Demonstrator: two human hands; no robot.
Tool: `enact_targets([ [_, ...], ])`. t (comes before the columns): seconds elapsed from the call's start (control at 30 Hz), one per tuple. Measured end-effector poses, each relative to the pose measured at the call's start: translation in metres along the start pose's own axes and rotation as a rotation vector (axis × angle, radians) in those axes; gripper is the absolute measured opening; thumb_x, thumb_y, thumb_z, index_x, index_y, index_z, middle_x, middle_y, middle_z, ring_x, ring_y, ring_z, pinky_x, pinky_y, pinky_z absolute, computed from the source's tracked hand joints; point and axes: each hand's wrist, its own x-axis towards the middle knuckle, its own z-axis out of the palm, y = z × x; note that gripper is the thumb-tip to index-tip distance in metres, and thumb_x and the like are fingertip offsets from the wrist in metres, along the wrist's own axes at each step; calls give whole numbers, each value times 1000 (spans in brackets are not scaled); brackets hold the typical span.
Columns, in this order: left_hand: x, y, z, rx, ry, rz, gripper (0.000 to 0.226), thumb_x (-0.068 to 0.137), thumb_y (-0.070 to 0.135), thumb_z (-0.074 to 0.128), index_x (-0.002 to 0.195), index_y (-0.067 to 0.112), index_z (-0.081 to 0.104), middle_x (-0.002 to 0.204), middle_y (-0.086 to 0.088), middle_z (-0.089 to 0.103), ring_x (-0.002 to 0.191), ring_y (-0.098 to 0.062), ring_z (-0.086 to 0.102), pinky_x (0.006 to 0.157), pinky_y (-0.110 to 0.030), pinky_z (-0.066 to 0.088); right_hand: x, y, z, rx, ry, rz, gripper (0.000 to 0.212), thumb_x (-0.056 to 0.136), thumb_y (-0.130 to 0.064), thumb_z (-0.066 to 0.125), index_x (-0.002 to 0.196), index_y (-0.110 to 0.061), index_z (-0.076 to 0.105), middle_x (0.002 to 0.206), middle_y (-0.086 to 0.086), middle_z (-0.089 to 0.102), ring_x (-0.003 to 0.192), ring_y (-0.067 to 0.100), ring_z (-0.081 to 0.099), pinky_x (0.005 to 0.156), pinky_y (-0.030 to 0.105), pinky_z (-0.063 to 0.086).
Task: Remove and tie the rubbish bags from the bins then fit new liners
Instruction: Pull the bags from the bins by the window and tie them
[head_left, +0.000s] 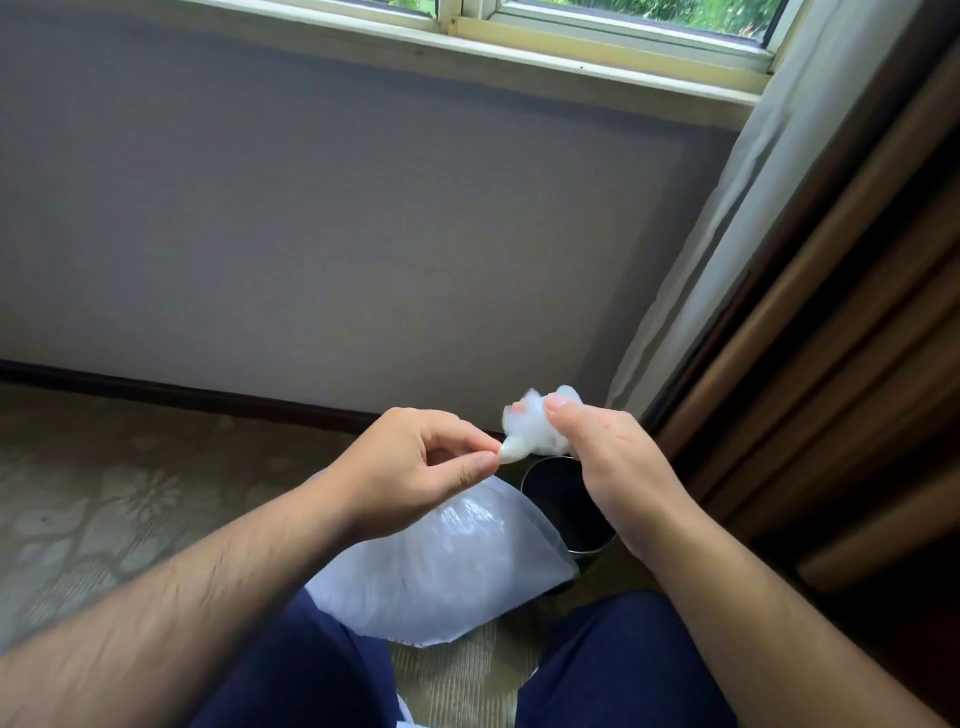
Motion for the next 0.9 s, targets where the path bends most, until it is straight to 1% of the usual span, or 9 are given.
enact_targets([
  [0.13, -2, 1, 0, -108, 21, -48, 9, 81, 31, 78, 87, 25, 80, 83, 8, 75, 76, -5, 69, 68, -20, 53, 0, -2, -9, -280, -137, -21, 48, 83, -38, 35, 100, -30, 79, 104, -16, 74, 101, -8, 60, 82, 9, 39],
  [0.23, -2, -1, -1, -105, 64, -68, 12, 77, 35, 79, 85, 25, 80, 83, 6, 76, 79, -10, 72, 75, -31, 58, -1, -3, -11, -531, -184, -30, 23, 79, -29, 50, 79, -32, 73, 77, -4, 70, 68, 2, 57, 66, 27, 47],
  [0.3, -1, -2, -2, -95, 108, -87, 13, 78, 34, 79, 87, 25, 80, 83, 8, 77, 82, -9, 73, 81, -34, 59, 1, 0, -9, -737, -155, -76, 11, 88, -35, 63, 78, -31, 67, 68, -3, 63, 61, 7, 53, 61, 34, 47],
  [0.43, 1, -4, 1, -60, 185, -116, 16, 79, 31, 81, 95, 28, 80, 88, 17, 76, 87, 0, 72, 88, -33, 58, 2, 9, -6, -1002, -19, -230, 20, 89, -53, 65, 90, -34, 74, 85, -13, 50, 87, 9, 45, 73, 29, 38],
  [0.5, 1, -4, 2, -37, 197, -101, 11, 81, 31, 80, 91, 30, 80, 86, 18, 76, 87, 0, 72, 88, -36, 58, 2, 13, -4, -1079, 83, -376, 22, 85, -53, 64, 86, -35, 77, 114, -10, 55, 115, 20, 43, 88, 37, 39],
  [0.57, 2, -4, 1, -24, 213, -92, 7, 82, 33, 79, 88, 30, 80, 84, 18, 76, 85, 0, 72, 86, -37, 58, 2, 14, -1, -1029, 104, -432, 20, 84, -45, 61, 80, -31, 74, 125, -7, 60, 129, 23, 43, 95, 44, 37],
  [0.63, 4, -3, -1, -12, 241, -94, 6, 82, 35, 78, 86, 31, 80, 82, 19, 75, 83, 2, 71, 83, -34, 58, 3, 12, 2, -886, 84, -373, 18, 92, -34, 58, 80, -25, 67, 100, -12, 67, 111, 20, 57, 92, 40, 43],
  [0.73, 5, -2, -3, -5, 274, -91, 5, 83, 33, 77, 86, 30, 79, 82, 18, 75, 82, 1, 71, 82, -35, 59, 2, 3, 5, -586, 20, -137, 20, 99, -30, 54, 80, -24, 57, 60, -5, 61, 67, 16, 60, 65, 33, 49],
  [0.9, 7, -5, -5, 26, 285, -84, 3, 84, 31, 77, 86, 29, 79, 81, 18, 75, 82, 1, 71, 82, -36, 59, -1, -15, 0, -703, -163, -32, 23, 95, -29, 60, 78, -14, 63, 57, -1, 68, 49, 5, 59, 50, 16, 41],
])
